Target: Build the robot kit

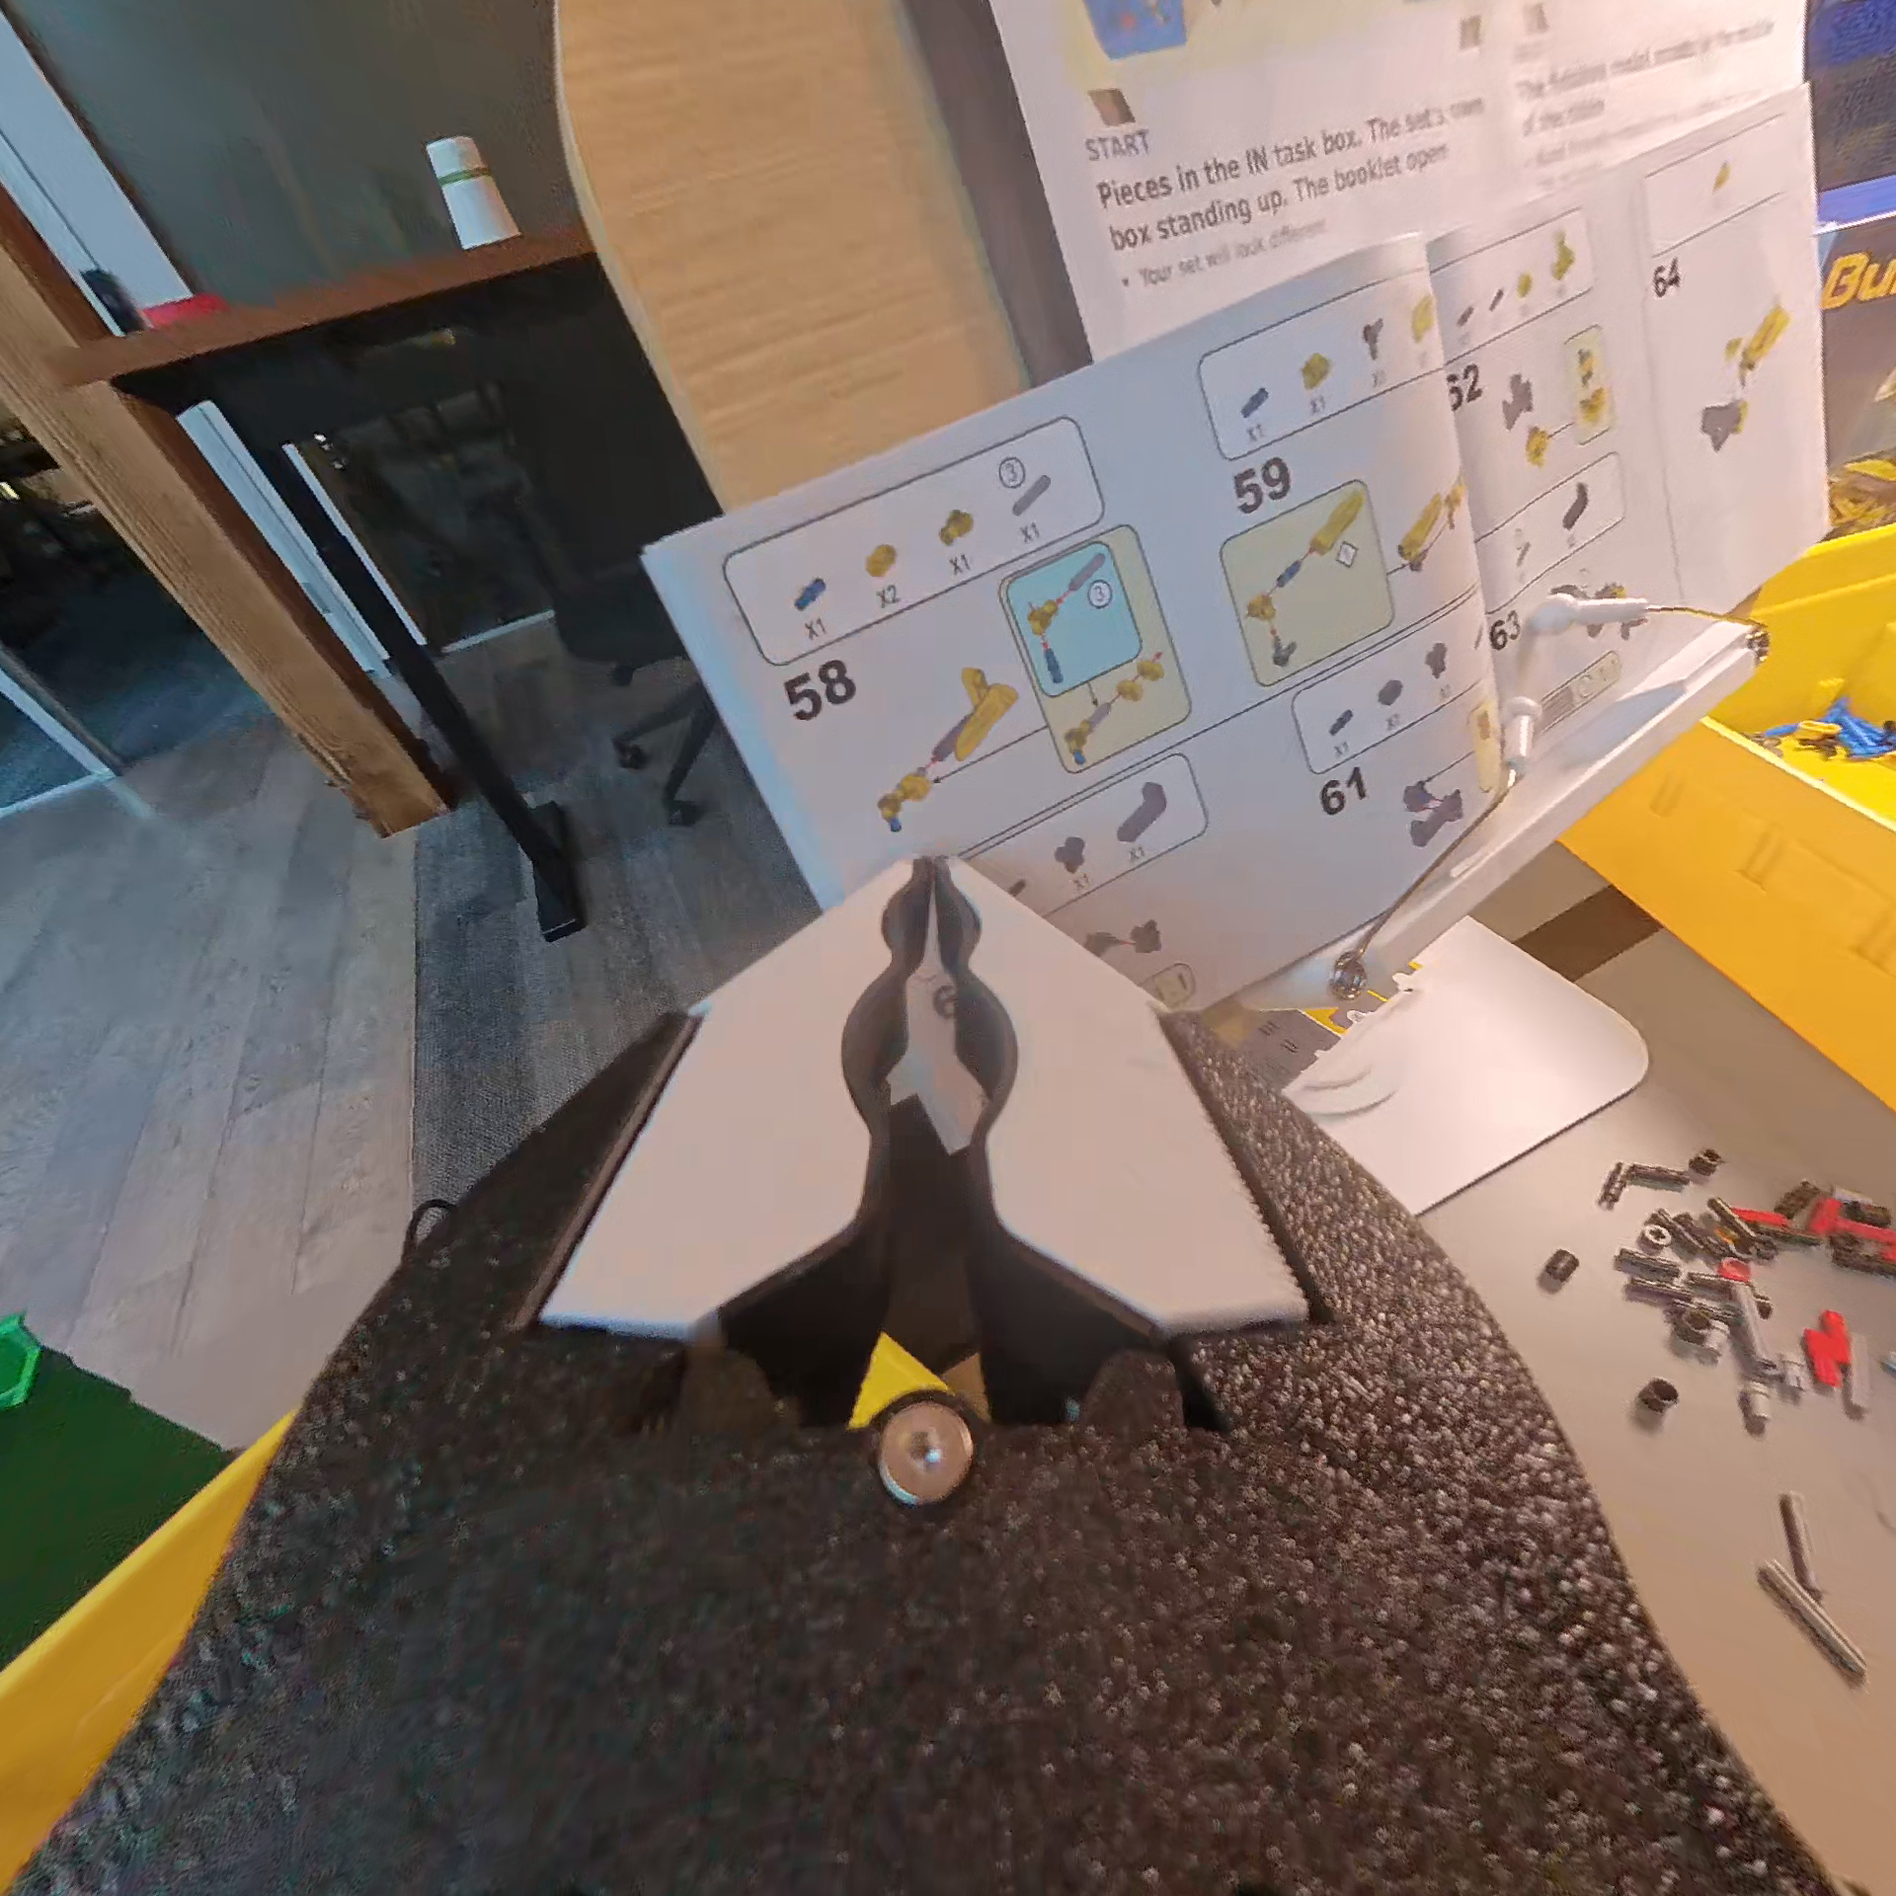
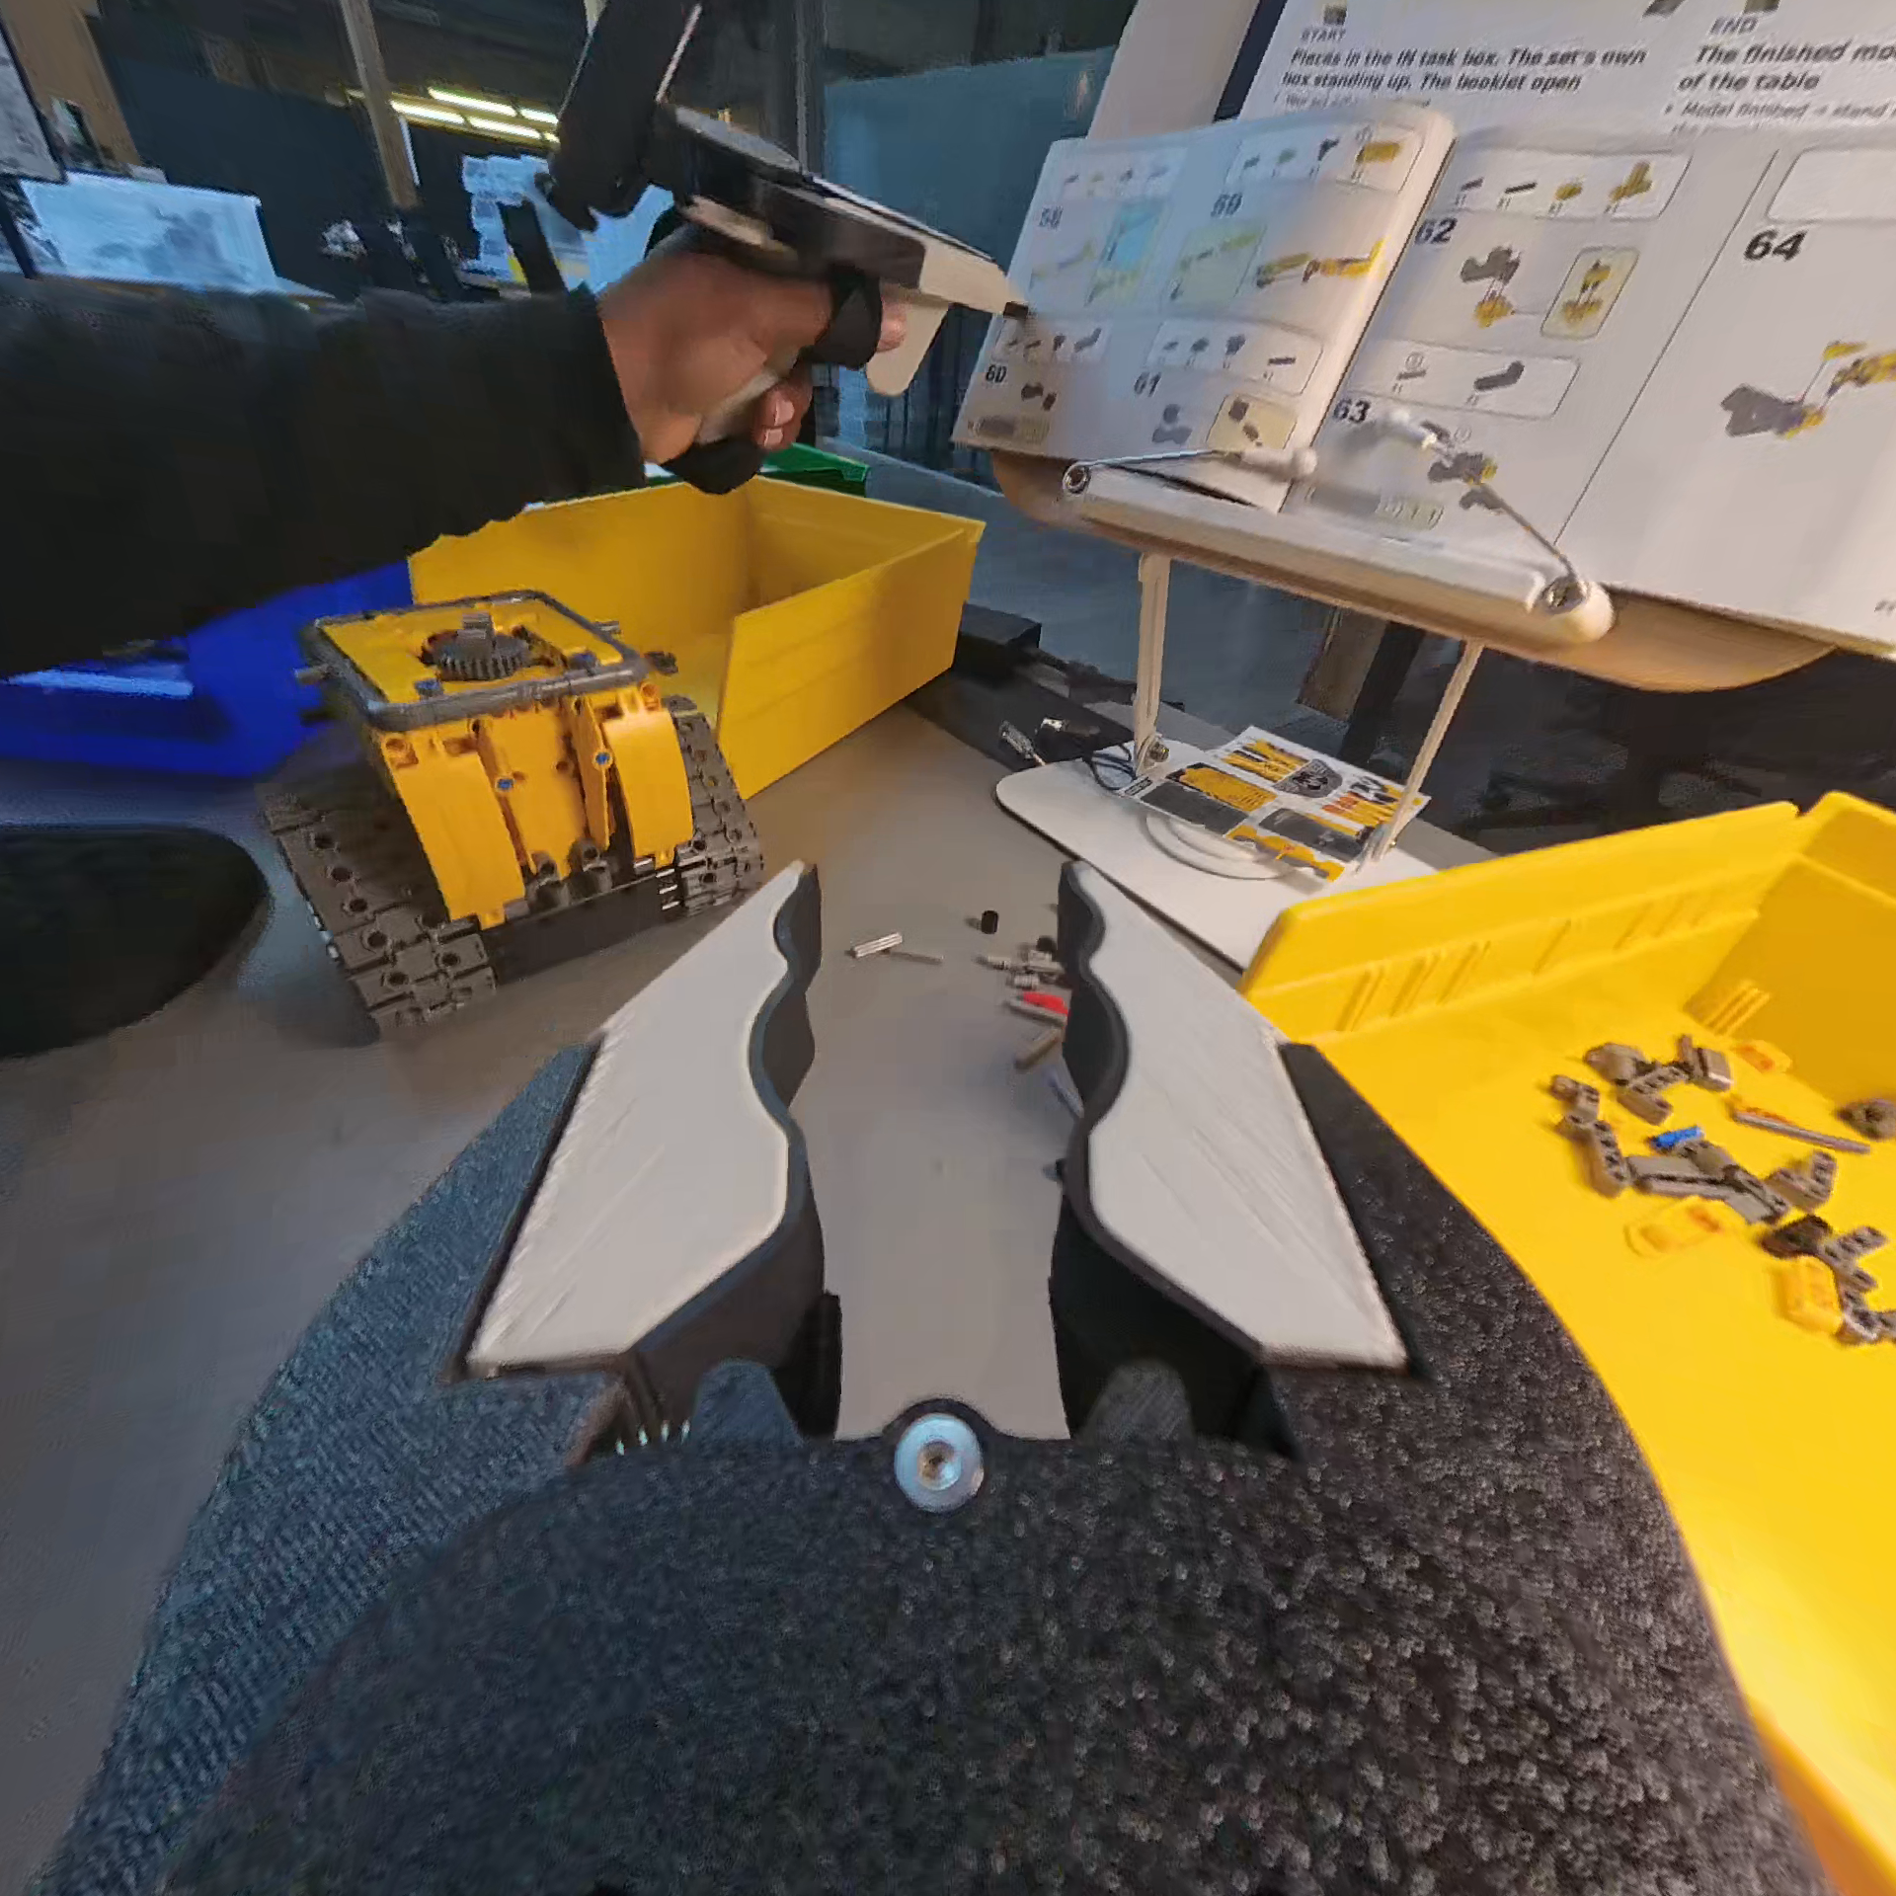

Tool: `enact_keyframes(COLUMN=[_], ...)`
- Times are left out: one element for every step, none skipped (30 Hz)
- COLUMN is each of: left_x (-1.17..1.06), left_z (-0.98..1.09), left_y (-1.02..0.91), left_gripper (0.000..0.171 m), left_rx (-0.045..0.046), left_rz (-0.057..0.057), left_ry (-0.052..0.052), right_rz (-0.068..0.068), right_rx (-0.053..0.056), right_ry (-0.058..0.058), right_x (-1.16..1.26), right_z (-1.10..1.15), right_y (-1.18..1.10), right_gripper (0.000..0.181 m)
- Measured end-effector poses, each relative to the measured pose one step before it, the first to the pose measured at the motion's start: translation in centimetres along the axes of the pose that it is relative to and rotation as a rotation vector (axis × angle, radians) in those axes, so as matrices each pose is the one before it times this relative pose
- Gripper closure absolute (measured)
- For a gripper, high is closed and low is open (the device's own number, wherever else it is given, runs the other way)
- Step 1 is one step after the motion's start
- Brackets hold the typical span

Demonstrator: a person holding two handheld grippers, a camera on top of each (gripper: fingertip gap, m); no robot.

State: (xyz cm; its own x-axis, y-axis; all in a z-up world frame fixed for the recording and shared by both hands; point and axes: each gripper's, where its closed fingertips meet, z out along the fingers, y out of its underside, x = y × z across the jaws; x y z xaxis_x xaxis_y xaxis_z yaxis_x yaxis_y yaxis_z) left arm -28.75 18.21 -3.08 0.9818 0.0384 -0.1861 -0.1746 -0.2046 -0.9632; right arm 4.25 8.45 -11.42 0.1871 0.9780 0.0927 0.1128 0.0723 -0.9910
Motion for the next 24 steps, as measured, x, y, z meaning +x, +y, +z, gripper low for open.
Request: enact_keyframes(left_x=[-0.148, -0.145, -0.127, -0.133, -0.162, -0.106, -0.002, 0.062, 0.127, 0.048, -0.024, -0.008, -0.003, -0.041, -0.038, -0.026, 0.032, 0.060, 0.032, 0.098, 0.204, 0.269, 0.274, 0.262], left_z=[0.106, 0.158, 0.170, 0.190, 0.225, 0.196, 0.072, -0.020, -0.096, -0.151, -0.173, -0.197, -0.241, -0.285, -0.324, -0.367, -0.394, -0.413, -0.484, -0.529, -0.614, -0.709, -0.777, -0.809], left_y=[0.014, 0.036, 0.012, 0.018, 0.051, 0.018, -0.083, -0.108, -0.135, -0.125, -0.088, -0.061, -0.087, -0.104, -0.099, -0.102, -0.127, -0.110, -0.095, -0.135, -0.160, -0.198, -0.235, -0.163], left_gripper=[0.171, 0.171, 0.171, 0.171, 0.171, 0.171, 0.171, 0.171, 0.170, 0.169, 0.169, 0.168, 0.167, 0.167, 0.166, 0.166, 0.165, 0.165, 0.164, 0.162, 0.162, 0.161, 0.159, 0.159], left_rx=[0.00230, -0.00167, -0.00462, -0.00922, -0.01331, -0.01199, -0.00462, 0.00199, 0.01067, 0.01368, 0.01386, 0.01393, 0.01661, 0.01725, 0.01693, 0.01688, 0.01991, 0.01818, 0.01663, 0.01912, 0.02045, 0.02342, 0.02731, 0.02325], left_rz=[0.0141, 0.0127, 0.0123, 0.0162, 0.0144, 0.0050, -0.0065, -0.0141, -0.0175, -0.0201, -0.0191, -0.0192, -0.0179, -0.0146, -0.0108, -0.0102, -0.0133, -0.0161, -0.0178, -0.0151, -0.0115, -0.0117, -0.0140, -0.0149], left_ry=[-0.0060, -0.0125, -0.0160, -0.0179, -0.0193, -0.0138, -0.0051, 0.0022, 0.0089, 0.0042, -0.0008, 0.0003, 0.0005, -0.0036, -0.0039, -0.0028, 0.0010, 0.0046, 0.0030, 0.0045, 0.0081, 0.0111, 0.0096, 0.0077], right_rz=[0.0019, 0.0017, 0.0002, -0.0001, -0.0056, -0.0134, -0.0158, -0.0109, -0.0043, 0.0003, -0.0006, -0.0018, -0.0010, 0.0000, 0.0004, -0.0003, -0.0011, -0.0006, -0.0004, -0.0009, -0.0006, -0.0003, 0.0009, 0.0038], right_rx=[0.0114, 0.0114, 0.0124, 0.0150, 0.0107, 0.0069, 0.0059, 0.0025, 0.0029, 0.0072, 0.0070, -0.0004, -0.0039, -0.0006, -0.0015, -0.0038, -0.0049, -0.0028, -0.0022, -0.0028, -0.0018, 0.0004, 0.0000, 0.0008], right_ry=[-0.0043, -0.0024, 0.0048, -0.0002, -0.0024, 0.0072, 0.0108, 0.0120, 0.0043, -0.0008, 0.0011, 0.0037, 0.0033, 0.0047, 0.0041, -0.0015, -0.0045, -0.0032, -0.0015, -0.0008, 0.0010, 0.0015, 0.0021, 0.0011], right_x=[-0.283, -0.184, -0.017, -0.040, -0.024, 0.119, 0.146, 0.129, 0.012, -0.080, -0.032, 0.037, 0.032, 0.038, 0.005, -0.095, -0.120, -0.084, -0.043, -0.021, 0.027, 0.040, 0.069, 0.058], right_z=[-0.348, -0.275, -0.187, -0.101, -0.034, -0.029, -0.054, -0.088, -0.095, -0.092, -0.039, 0.026, 0.064, 0.057, 0.056, 0.074, 0.069, 0.067, 0.054, 0.020, 0.012, -0.012, 0.002, -0.007], right_y=[0.660, 0.422, 0.131, -0.121, -0.157, -0.123, -0.084, -0.008, 0.041, 0.013, 0.046, 0.153, 0.204, 0.177, 0.186, 0.194, 0.199, 0.123, 0.086, 0.087, 0.067, 0.039, 0.037, 0.030], right_gripper=[0.138, 0.139, 0.139, 0.139, 0.139, 0.139, 0.139, 0.139, 0.139, 0.139, 0.139, 0.139, 0.139, 0.139, 0.139, 0.139, 0.139, 0.139, 0.139, 0.139, 0.139, 0.139, 0.139, 0.139])
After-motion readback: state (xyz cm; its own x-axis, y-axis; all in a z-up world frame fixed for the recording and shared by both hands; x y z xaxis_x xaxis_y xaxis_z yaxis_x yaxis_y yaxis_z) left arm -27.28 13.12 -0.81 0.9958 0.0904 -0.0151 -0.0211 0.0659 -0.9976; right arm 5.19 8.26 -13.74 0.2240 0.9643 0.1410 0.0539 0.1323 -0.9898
